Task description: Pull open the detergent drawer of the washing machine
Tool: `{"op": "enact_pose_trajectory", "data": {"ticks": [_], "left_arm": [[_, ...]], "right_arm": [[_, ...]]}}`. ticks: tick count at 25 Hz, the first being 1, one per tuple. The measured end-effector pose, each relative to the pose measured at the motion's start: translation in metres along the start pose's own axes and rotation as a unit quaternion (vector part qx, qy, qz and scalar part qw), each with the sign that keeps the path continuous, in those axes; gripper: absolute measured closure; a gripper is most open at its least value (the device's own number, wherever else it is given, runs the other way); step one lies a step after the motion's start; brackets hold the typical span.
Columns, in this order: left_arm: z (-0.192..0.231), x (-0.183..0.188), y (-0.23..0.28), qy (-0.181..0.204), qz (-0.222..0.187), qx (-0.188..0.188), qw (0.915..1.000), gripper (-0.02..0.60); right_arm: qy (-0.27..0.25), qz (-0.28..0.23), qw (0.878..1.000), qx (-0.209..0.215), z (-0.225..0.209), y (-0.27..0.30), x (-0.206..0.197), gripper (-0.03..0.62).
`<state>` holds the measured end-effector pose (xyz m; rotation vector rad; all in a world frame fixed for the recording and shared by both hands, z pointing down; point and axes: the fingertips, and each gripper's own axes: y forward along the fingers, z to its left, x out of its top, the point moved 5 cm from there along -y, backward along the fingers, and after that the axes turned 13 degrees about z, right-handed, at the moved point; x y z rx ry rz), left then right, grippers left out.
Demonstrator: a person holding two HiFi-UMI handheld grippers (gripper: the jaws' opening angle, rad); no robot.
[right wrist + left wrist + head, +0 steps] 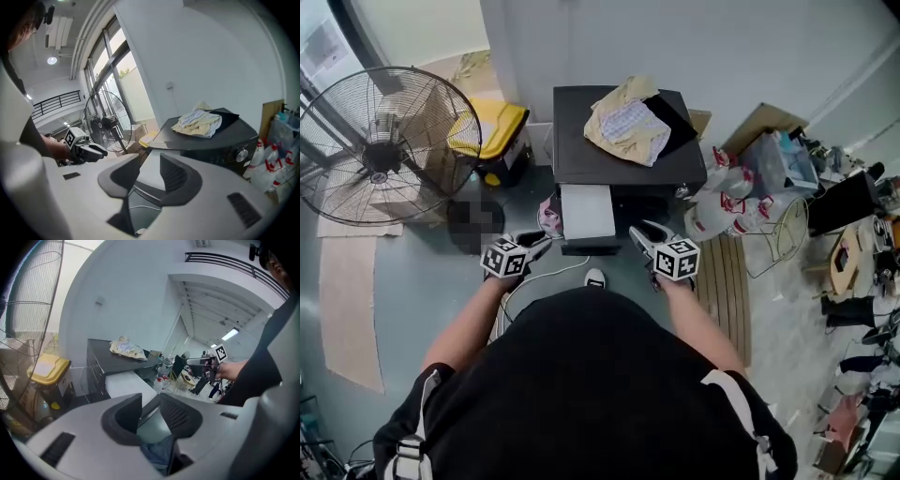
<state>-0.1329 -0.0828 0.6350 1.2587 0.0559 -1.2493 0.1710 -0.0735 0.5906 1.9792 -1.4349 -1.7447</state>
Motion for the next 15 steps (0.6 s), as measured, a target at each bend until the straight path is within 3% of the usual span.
{"op": "enact_pose_trajectory", "data": {"ticks": [15], "left_arm": [[-0.005,-0.004,-0.021,0.006,-0.027,0.017,0.9995,0.457]], "right_arm": [[0.015,-0.050,0.998,-0.040,0.017,-0.029,0.003,0.461]]}}
